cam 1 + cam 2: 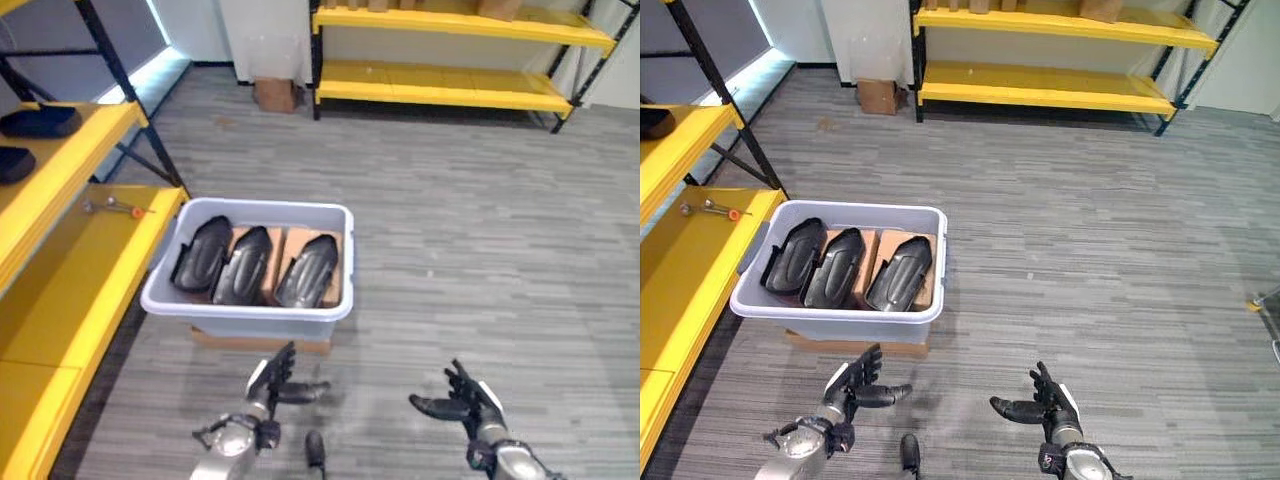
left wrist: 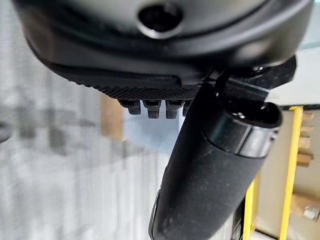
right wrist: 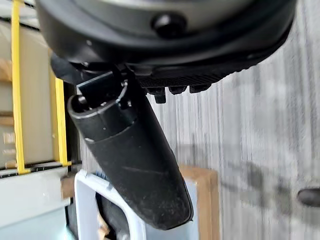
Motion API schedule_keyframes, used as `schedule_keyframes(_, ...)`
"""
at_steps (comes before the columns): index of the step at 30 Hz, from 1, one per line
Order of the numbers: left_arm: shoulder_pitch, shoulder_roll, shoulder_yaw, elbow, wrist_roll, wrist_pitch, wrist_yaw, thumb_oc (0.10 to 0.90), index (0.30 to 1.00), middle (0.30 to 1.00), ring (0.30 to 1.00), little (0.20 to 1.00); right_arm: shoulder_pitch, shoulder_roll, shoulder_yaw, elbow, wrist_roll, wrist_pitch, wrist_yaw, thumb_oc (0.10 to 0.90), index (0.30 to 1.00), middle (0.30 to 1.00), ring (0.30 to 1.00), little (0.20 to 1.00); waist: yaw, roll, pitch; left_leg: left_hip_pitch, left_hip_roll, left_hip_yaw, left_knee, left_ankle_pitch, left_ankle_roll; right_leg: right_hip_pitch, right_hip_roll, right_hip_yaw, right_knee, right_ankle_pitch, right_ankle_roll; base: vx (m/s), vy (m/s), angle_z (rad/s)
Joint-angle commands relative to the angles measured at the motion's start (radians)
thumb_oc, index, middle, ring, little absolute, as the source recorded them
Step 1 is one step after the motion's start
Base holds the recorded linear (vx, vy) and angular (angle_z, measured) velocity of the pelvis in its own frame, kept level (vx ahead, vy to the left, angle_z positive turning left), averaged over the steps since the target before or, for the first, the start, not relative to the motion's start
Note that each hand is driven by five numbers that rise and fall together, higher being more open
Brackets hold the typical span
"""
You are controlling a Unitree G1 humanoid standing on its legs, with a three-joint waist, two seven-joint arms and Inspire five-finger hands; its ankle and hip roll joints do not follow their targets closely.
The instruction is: Move parts from the plastic box to the shelf.
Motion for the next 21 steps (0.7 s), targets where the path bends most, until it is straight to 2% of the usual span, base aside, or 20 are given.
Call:
schedule_keyframes(1, -0.013, 0.013, 0.017, -0.058, 0.012, -0.092, 0.002, 0.9, 1.0, 1.0, 1.0, 1.0, -0.043, -0.021, -0.029, -0.083, -0.019, -0.07, 0.011, 0.9, 1.0, 1.0, 1.0, 1.0, 0.031, 0.014, -0.072, -0.074, 0.044, 0.04, 0.036, -0.017, -0.108, -0.01, 0.017, 0.001, -0.074, 0.213, 0.005, 0.19, 0.208, -0.04)
schedule_keyframes(2, -0.014, 0.02, 0.019, -0.059, 0.011, -0.093, 0.004, 0.9, 1.0, 1.0, 1.0, 1.0, -0.05, -0.017, -0.025, -0.083, -0.022, -0.069, 0.012, 0.9, 1.0, 1.0, 1.0, 1.0, 0.034, 0.007, -0.075, -0.073, 0.032, 0.039, 0.049, -0.039, -0.097, -0.013, -0.006, 0.009, -0.069, 0.228, 0.024, 0.17, 0.202, -0.01)
schedule_keyframes(4, -0.015, 0.024, 0.021, -0.06, 0.011, -0.093, 0.006, 0.9, 1.0, 1.0, 1.0, 1.0, -0.054, -0.015, -0.023, -0.083, -0.022, -0.069, 0.013, 0.9, 1.0, 1.0, 1.0, 1.0, 0.04, 0.008, -0.08, -0.077, 0.032, 0.045, 0.051, -0.044, -0.095, -0.024, -0.009, 0.016, -0.065, 0.237, 0.03, 0.12, 0.148, -0.07)
schedule_keyframes(5, -0.02, 0.028, 0.022, -0.061, 0.009, -0.095, 0.008, 0.9, 1.0, 1.0, 1.0, 1.0, -0.059, -0.009, -0.019, -0.085, -0.018, -0.068, 0.016, 0.9, 1.0, 1.0, 1.0, 1.0, 0.042, 0.004, -0.085, -0.071, 0.019, 0.044, 0.052, -0.062, -0.086, -0.025, -0.031, 0.015, -0.063, 0.244, 0.044, 0.08, 0.098, -0.18)
schedule_keyframes(9, -0.028, 0.034, 0.02, -0.061, 0.008, -0.096, 0.011, 0.9, 1.0, 1.0, 1.0, 1.0, -0.073, -0.007, -0.011, -0.085, -0.021, -0.067, 0.016, 0.9, 1.0, 1.0, 1.0, 1.0, 0.049, 0.007, -0.094, -0.069, 0.01, 0.044, 0.045, -0.071, -0.075, -0.046, -0.045, 0.026, -0.046, 0.265, 0.06, 0.12, 0.152, -0.15)
schedule_keyframes(10, -0.029, 0.036, 0.022, -0.068, 0.01, -0.093, 0.013, 0.9, 1.0, 1.0, 1.0, 1.0, -0.076, -0.002, -0.009, -0.09, -0.028, -0.065, 0.017, 0.9, 1.0, 1.0, 1.0, 1.0, 0.047, 0.008, -0.097, -0.053, -0.003, 0.038, 0.029, -0.081, -0.065, -0.053, -0.056, 0.025, -0.022, 0.264, 0.071, 0.13, 0.152, -0.12)
schedule_keyframes(11, -0.035, 0.04, 0.018, -0.072, 0.012, -0.093, 0.014, 0.9, 1.0, 1.0, 1.0, 1.0, -0.084, 0.001, -0.001, -0.089, -0.031, -0.065, 0.017, 0.9, 1.0, 1.0, 1.0, 1.0, 0.045, 0.009, -0.097, -0.037, -0.009, 0.041, 0.008, -0.084, -0.059, -0.08, -0.058, 0.032, 0.035, 0.298, 0.087, 0.13, 0.152, -0.1)
schedule_keyframes(12, -0.036, 0.04, 0.019, -0.071, 0.012, -0.093, 0.014, 0.9, 1.0, 1.0, 1.0, 1.0, -0.084, 0.001, -0.001, -0.088, -0.031, -0.065, 0.017, 0.9, 1.0, 1.0, 1.0, 1.0, 0.048, 0.011, -0.098, -0.04, -0.005, 0.043, 0.007, -0.082, -0.06, -0.085, -0.055, 0.035, 0.037, 0.301, 0.086, 0.06, 0.086, -0.13)
schedule_keyframes(14, -0.047, 0.05, 0.014, -0.076, 0.019, -0.094, 0.014, 0.9, 1.0, 1.0, 1.0, 1.0, -0.096, 0.005, 0.013, -0.09, -0.028, -0.065, 0.021, 0.9, 1.0, 1.0, 1.0, 1.0, 0.038, 0.017, -0.082, -0.019, 0.006, 0.044, -0.009, -0.086, -0.059, -0.137, -0.023, 0.036, 0.147, 0.325, 0.092, 0.04, 0.046, -0.09)
schedule_keyframes(16, -0.048, 0.054, 0.016, -0.081, 0.019, -0.095, 0.014, 0.9, 1.0, 1.0, 1.0, 1.0, -0.098, 0.007, 0.016, -0.093, -0.027, -0.066, 0.022, 0.9, 1.0, 1.0, 1.0, 1.0, 0.035, 0.017, -0.077, -0.012, 0.011, 0.047, -0.009, -0.091, -0.061, -0.148, -0.015, 0.023, 0.152, 0.323, 0.089, 0.05, 0.036, -0.09)
schedule_keyframes(18, -0.049, 0.055, 0.015, -0.074, 0.019, -0.096, 0.011, 0.9, 1.0, 1.0, 1.0, 1.0, -0.1, 0.01, 0.025, -0.09, -0.018, -0.067, 0.023, 0.9, 1.0, 1.0, 1.0, 1.0, 0.027, 0.018, -0.075, -0.002, 0.015, 0.047, -0.009, -0.096, -0.065, -0.178, 0.023, 0.02, 0.126, 0.296, 0.076, 0.06, 0.039, -0.18)
schedule_keyframes(19, -0.049, 0.055, 0.015, -0.068, 0.017, -0.097, 0.013, 0.9, 1.0, 1.0, 1.0, 1.0, -0.1, 0.011, 0.029, -0.093, -0.01, -0.071, 0.021, 0.9, 1.0, 1.0, 1.0, 1.0, 0.025, 0.022, -0.073, 0.004, 0.024, 0.049, -0.009, -0.099, -0.069, -0.201, 0.046, 0.005, 0.102, 0.26, 0.057, 0.05, 0.023, -0.16)
schedule_keyframes(21, -0.05, 0.053, 0.018, -0.068, 0.011, -0.092, 0.017, 0.9, 1.0, 1.0, 1.0, 1.0, -0.106, 0.014, 0.033, -0.093, -0.006, -0.076, 0.012, 0.9, 1.0, 1.0, 1.0, 1.0, 0.024, 0.02, -0.061, 0.027, 0.026, 0.048, -0.009, -0.105, -0.075, -0.254, 0.07, -0.067, 0.052, 0.249, 0.04, 0.05, -0.021, -0.09)
